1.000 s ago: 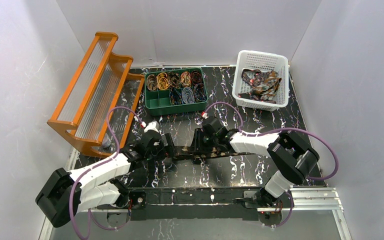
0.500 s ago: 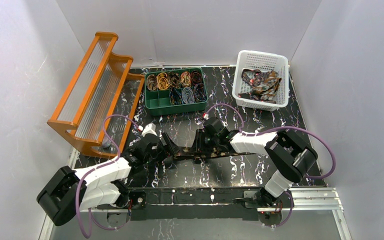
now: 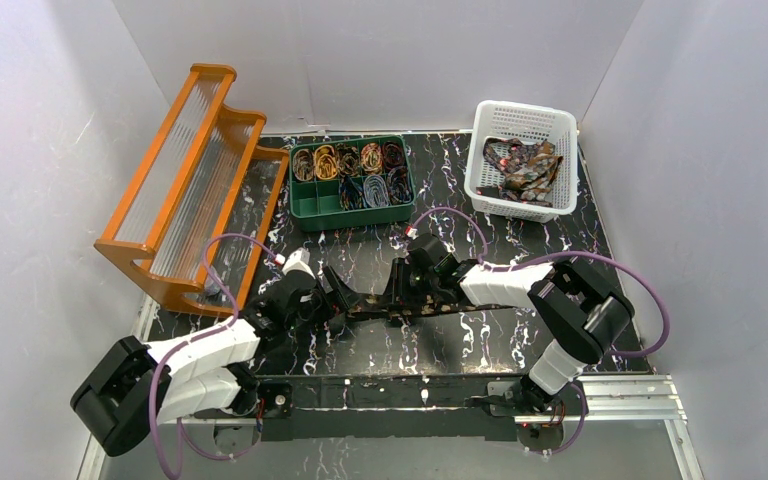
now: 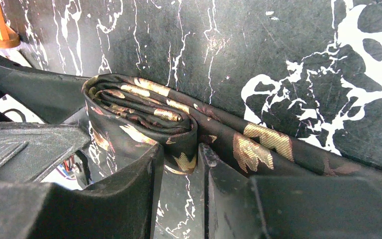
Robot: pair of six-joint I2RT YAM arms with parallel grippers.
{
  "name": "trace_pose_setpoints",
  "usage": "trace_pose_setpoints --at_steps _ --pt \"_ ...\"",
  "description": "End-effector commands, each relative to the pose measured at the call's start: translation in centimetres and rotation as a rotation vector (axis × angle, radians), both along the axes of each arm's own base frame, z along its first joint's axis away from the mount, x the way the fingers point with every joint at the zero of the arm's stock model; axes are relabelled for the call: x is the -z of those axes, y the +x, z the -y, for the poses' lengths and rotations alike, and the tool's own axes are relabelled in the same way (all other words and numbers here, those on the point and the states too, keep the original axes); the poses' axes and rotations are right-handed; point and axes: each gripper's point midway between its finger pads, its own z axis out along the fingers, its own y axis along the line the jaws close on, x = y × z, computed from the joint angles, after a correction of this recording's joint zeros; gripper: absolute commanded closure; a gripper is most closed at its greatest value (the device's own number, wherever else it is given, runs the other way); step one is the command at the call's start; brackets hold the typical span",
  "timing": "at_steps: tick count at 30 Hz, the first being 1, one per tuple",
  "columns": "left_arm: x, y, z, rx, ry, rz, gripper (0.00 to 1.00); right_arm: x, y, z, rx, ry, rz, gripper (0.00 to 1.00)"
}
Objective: Roll the ties
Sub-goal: Roll the tie at the center of the board.
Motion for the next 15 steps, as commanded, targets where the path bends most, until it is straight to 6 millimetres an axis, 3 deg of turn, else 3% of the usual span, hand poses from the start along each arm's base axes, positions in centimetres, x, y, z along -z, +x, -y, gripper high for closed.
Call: trace_pose_setpoints --at_steps 1,15 --pt "0.9 -0.9 -0.3 0.015 0.007 -0.028 0.19 1.4 -0.2 0.9 0.016 -0.038 -0.020 0.61" --pt "2.4 -1.3 0.4 0.038 -0.020 -0.057 0.43 1.8 -0.4 1.1 0.018 -0.046 -0.034 0.62"
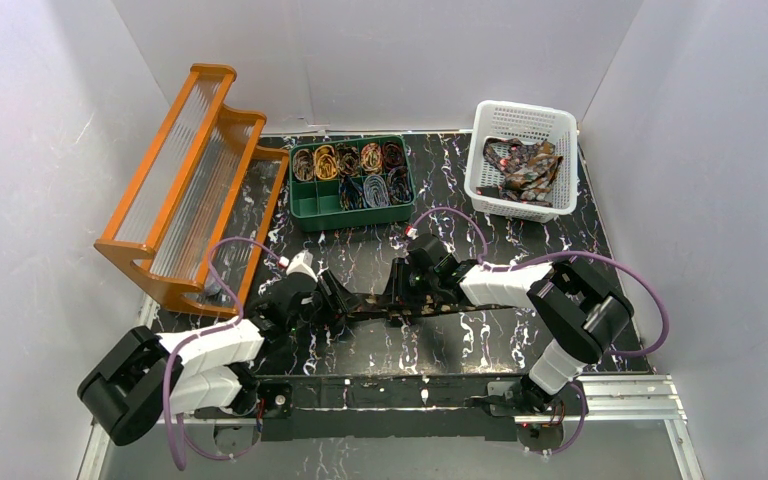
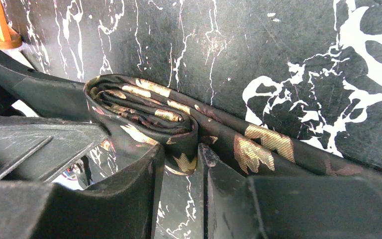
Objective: Roll the ties
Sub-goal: Roll the tie at the center of the board.
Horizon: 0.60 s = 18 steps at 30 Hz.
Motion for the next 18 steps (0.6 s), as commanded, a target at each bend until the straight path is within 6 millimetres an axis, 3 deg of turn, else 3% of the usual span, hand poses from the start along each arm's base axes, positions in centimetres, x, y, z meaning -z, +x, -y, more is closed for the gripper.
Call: trace_pose_setpoints --at_steps 1,18 --pt "1.9 -1.0 -0.5 0.026 0.037 -0.041 0.45 1.9 -0.6 1.1 0.013 -0.051 -0.039 0.62" --pt "-0.2 -0.3 1.5 0.141 -0.008 0.064 0.63 1.7 -0.6 0.8 -0.001 -0.039 -0.041 0.62"
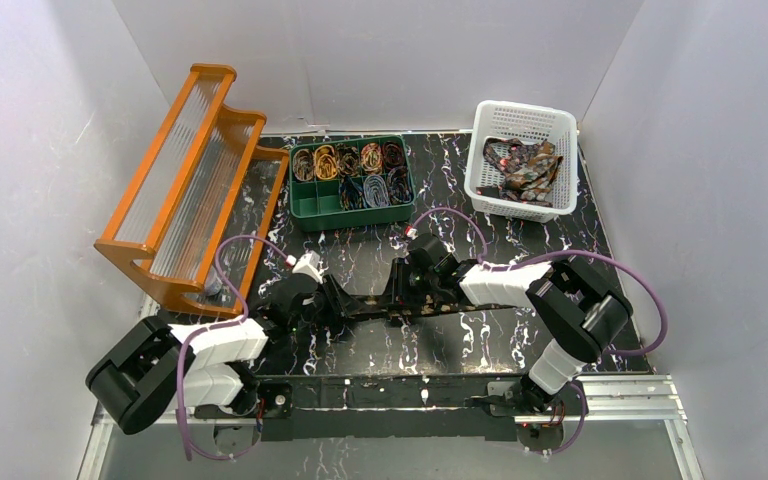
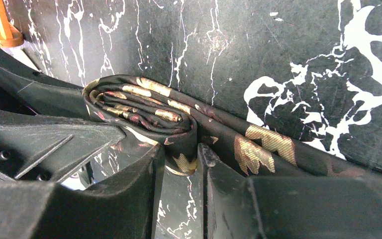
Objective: Roll the ties
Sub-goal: Roll the tie at the center of the board.
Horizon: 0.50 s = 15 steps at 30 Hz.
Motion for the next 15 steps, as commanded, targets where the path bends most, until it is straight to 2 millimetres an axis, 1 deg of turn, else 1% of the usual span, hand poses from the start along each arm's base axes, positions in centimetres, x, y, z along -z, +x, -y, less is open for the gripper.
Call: trace_pose_setpoints --at_steps 1,5,8,9,10,12,15 --pt "-0.9 0.2 0.4 0.042 0.005 0.042 0.64 1.5 -0.5 0.8 0.002 -0.044 -0.032 0.62" --pt "-1.6 0.7 0.2 0.034 0.040 0.052 0.68 1.0 -0.6 0.5 -0.017 -0.025 -0.026 0.62" --pt "-2.2 1.0 0.0 0.033 0.070 0.049 0.69 -0.1 -0.6 -0.3 -0.062 0.025 0.006 0.61" --pt "-2.3 1.0 0.0 0.036 0.082 0.041 0.70 -0.6 -0.7 -0.6 -0.081 0.049 0.012 0.60" --pt "-2.2 1.4 -0.4 0.017 0.114 0.046 0.70 -1.3 -0.9 -1.0 -0.102 0.078 0.020 0.57" --pt "-1.9 1.3 -0.8 0.017 0.159 0.023 0.72 -2.9 -0.8 -1.8 -0.136 0.128 0.054 0.52" --pt "-1.6 1.3 -1.2 0.021 0.207 0.000 0.74 -5.3 -0.3 -2.2 -0.159 0.158 0.112 0.47"
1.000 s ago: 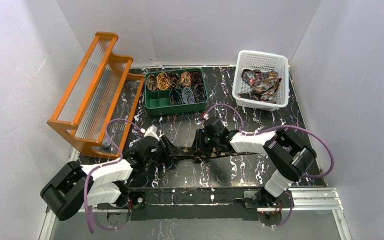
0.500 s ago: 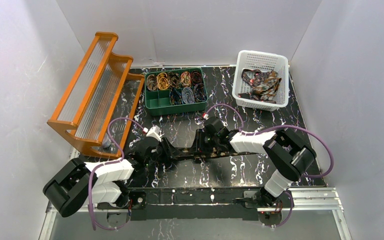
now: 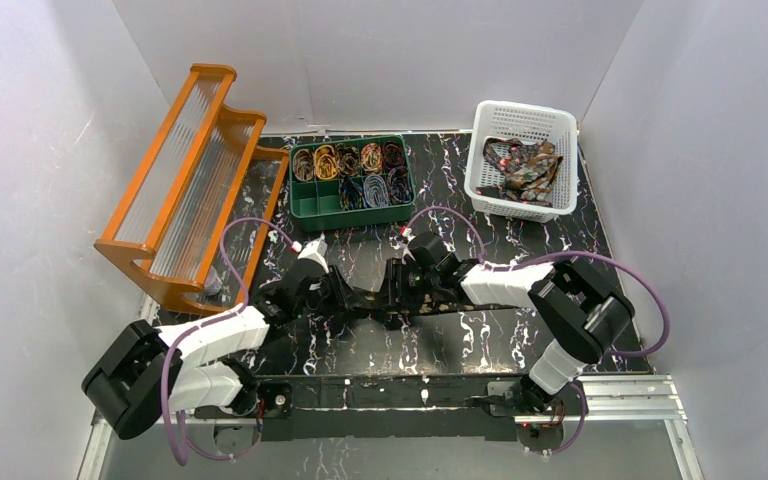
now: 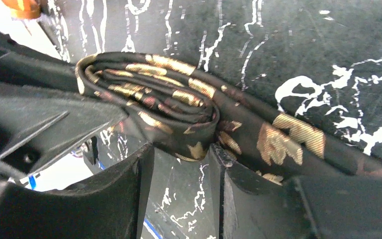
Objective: Roll the ties
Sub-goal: Roll the tie at the center of the board.
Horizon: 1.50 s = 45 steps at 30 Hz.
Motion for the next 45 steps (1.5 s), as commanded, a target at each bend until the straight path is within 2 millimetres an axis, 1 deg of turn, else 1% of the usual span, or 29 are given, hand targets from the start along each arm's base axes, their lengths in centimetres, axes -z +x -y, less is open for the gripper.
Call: trace_pose_setpoints --at_steps 1,4,6,7,8,11,13,15,17,21,26,31,33,34,36,40,41,43,44,45 --pt "0.4 0.2 -1.4 -0.013 0.120 -0.025 0.74 -5.1 0.8 -1.3 -0.065 0.103 0.127 0.46" --pt "0.2 0.2 -1.8 -0.025 0.150 -0.038 0.76 -6.4 1.5 -0.5 -0.049 0.067 0.192 0.43" --pt "-0.3 0.5 -2.1 -0.042 0.164 -0.029 0.76 -6.5 2.2 0.4 -0.019 0.019 0.235 0.43" --pt "-0.3 0.3 -2.5 -0.047 0.188 -0.040 0.77 -6.3 2.6 1.0 0.003 -0.015 0.259 0.42" --pt "-0.6 0.5 -2.8 -0.053 0.204 -0.037 0.77 -5.8 3.2 1.7 0.030 -0.054 0.282 0.42" --pt "-1.0 0.6 -3.7 -0.061 0.270 -0.037 0.76 -3.5 4.3 4.4 0.083 -0.221 0.312 0.42" --pt "-1.0 0.7 -4.1 -0.061 0.309 -0.047 0.76 -2.1 4.8 5.4 0.081 -0.308 0.323 0.44" --pt "-1.1 0.7 -4.1 -0.053 0.322 -0.053 0.77 -0.7 4.8 6.2 0.076 -0.385 0.291 0.47" --pt "-1.2 0.7 -4.1 -0.056 0.325 -0.057 0.77 0.3 4.6 6.4 0.068 -0.414 0.264 0.49" --pt "-1.5 0.9 -4.6 -0.076 0.342 -0.049 0.77 0.9 3.8 5.5 0.029 -0.378 0.215 0.51" --pt "-2.2 1.2 -5.0 -0.074 0.382 -0.036 0.78 0.4 2.3 3.7 -0.016 -0.269 0.159 0.53" --pt "-2.8 1.5 -5.5 -0.071 0.439 -0.030 0.81 -0.3 1.6 2.7 -0.029 -0.193 0.128 0.53" --pt "-3.2 1.6 -5.5 -0.063 0.474 -0.018 0.81 -1.0 1.3 1.9 -0.061 -0.144 0.132 0.51" --pt "-3.3 1.5 -5.5 -0.056 0.501 -0.013 0.81 -1.6 1.6 1.8 -0.066 -0.135 0.151 0.51" --pt "-3.5 1.4 -5.6 -0.046 0.562 0.002 0.81 -2.7 2.3 2.1 -0.056 -0.139 0.187 0.49" --pt "-4.1 1.4 -5.4 -0.057 0.686 0.048 0.82 -5.8 3.3 2.4 -0.019 -0.068 0.231 0.47" --pt "-4.2 1.5 -5.7 -0.070 0.724 0.059 0.82 -6.1 3.5 2.7 -0.001 -0.065 0.239 0.46" --pt "-4.7 1.5 -5.2 -0.078 0.763 0.081 0.82 -6.5 4.1 3.7 0.057 -0.082 0.254 0.46" --pt "-4.9 1.6 -5.3 -0.089 0.785 0.091 0.83 -6.5 4.4 4.3 0.095 -0.095 0.259 0.45" --pt "-5.1 1.5 -5.2 -0.098 0.803 0.102 0.83 -6.1 4.8 5.4 0.147 -0.120 0.255 0.45"
